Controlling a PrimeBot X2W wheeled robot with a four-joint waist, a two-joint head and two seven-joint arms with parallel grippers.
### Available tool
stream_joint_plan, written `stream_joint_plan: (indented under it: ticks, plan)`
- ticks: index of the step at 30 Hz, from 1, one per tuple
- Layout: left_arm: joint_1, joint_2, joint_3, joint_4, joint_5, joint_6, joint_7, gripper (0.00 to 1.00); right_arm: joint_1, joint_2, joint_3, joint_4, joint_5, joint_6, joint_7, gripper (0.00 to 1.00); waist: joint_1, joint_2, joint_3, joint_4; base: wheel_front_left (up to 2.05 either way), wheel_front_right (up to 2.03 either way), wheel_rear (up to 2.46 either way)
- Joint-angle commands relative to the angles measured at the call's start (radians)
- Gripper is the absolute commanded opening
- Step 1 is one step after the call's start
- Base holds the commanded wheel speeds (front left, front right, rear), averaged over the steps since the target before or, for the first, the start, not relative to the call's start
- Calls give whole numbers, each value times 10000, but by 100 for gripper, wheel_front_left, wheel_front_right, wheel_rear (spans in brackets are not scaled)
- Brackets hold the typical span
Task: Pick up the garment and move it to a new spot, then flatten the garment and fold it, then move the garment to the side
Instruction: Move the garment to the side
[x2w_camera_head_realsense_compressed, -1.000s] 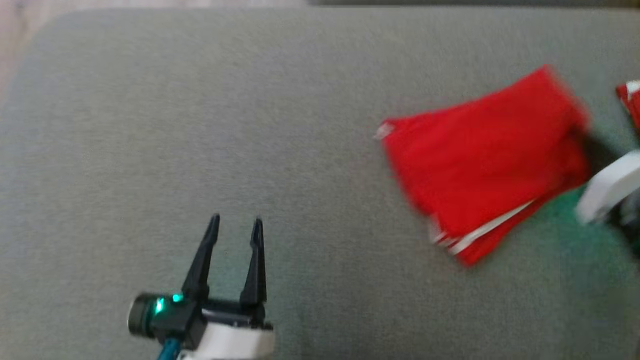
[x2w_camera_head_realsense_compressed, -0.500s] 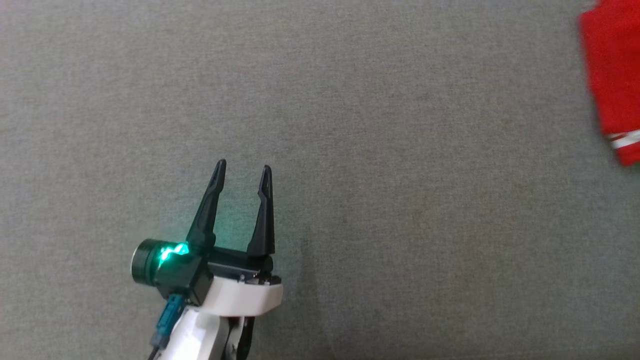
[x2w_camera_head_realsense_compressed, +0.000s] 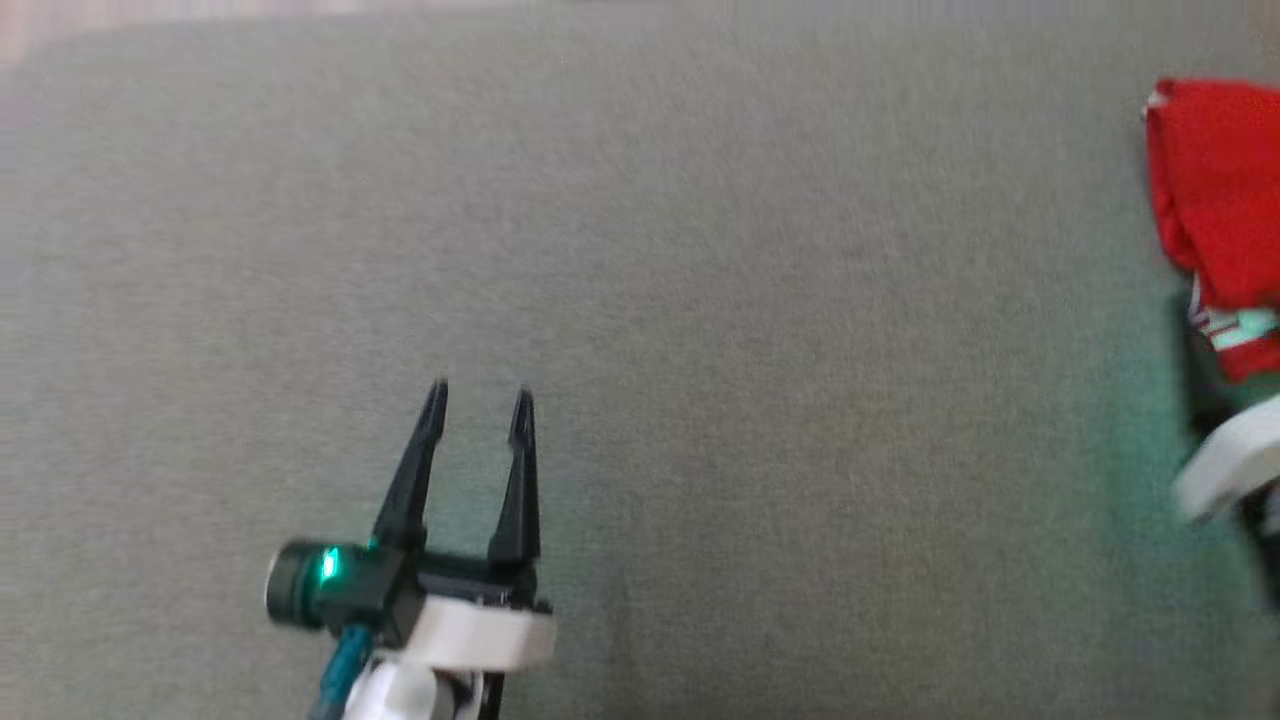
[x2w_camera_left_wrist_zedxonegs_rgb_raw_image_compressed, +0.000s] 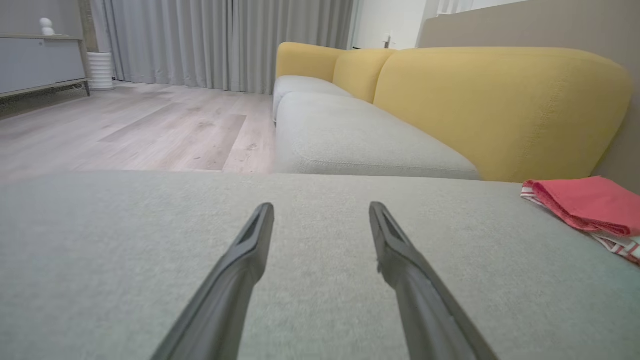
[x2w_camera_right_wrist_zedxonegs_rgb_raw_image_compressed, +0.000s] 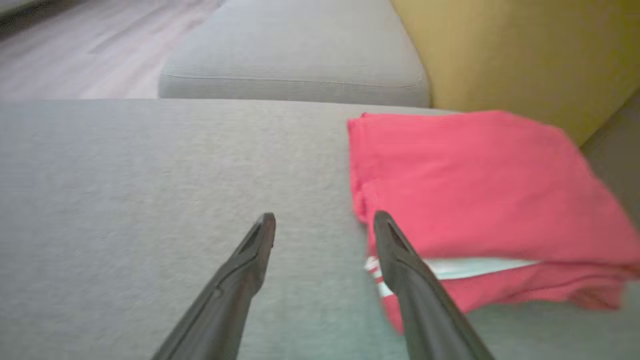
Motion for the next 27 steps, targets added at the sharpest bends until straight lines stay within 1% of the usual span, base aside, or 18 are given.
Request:
stream_joint_plan:
  ticks: [1, 4, 7, 9, 10, 12, 13, 14, 17, 19, 23, 27]
  plan:
    - [199, -26, 383, -196, -7, 52, -51, 100, 172, 66, 389, -125, 140, -7, -512, 100, 1, 0, -657, 391, 0, 0, 0]
    - [555, -26, 516, -6, 36, 14, -51, 100, 692, 819, 979, 446, 425, -7, -1469, 100, 1, 0, -1196, 631, 0, 0, 0]
    - [928, -17, 738, 209, 57, 15, -51, 100, 1186, 1453, 1607, 865, 619, -7, -2693, 100, 1, 0, -1697, 769, 0, 0, 0]
    - [1196, -8, 888, 314, 61, 26, -51, 100, 1521, 1811, 2037, 1115, 681, -7, -3633, 100, 1, 0, -2070, 818, 0, 0, 0]
    - [1511, -9, 1027, 331, 19, 37, -51, 100, 1840, 2079, 2412, 1352, 663, -7, -4645, 100, 1, 0, -2445, 832, 0, 0, 0]
    - [1852, -9, 1111, 360, -1, 16, -51, 100, 2141, 2204, 2794, 1549, 531, -7, -5356, 100, 1, 0, -2848, 830, 0, 0, 0]
    - [2148, -10, 1217, 278, 10, 26, -51, 100, 2397, 2313, 2934, 1578, 276, -7, -5617, 100, 1, 0, -3083, 807, 0, 0, 0]
    - [2277, -10, 1263, 231, 30, 26, -51, 100, 2511, 2395, 2909, 1533, 156, -7, -5658, 100, 1, 0, -3185, 788, 0, 0, 0]
    - [2621, -10, 1443, 44, 110, 37, -51, 100, 2850, 2704, 2469, 802, -151, -7, -5676, 100, 1, 0, -3401, 711, 0, 0, 0]
    - [2812, -11, 1549, -65, 158, 10, -51, 100, 3144, 2802, 2464, 527, -425, -7, -5678, 100, 1, 0, -3501, 684, 0, 0, 0]
    - [3103, 30, 1703, -200, 306, -117, -51, 100, 3452, 2965, 2282, 271, -570, -7, -5680, 100, 1, 0, -3620, 682, 0, 0, 0]
    - [3222, 66, 1813, -231, 419, -245, -51, 100, 3609, 3040, 2165, 267, -604, -7, -5681, 100, 1, 0, -3683, 699, 0, 0, 0]
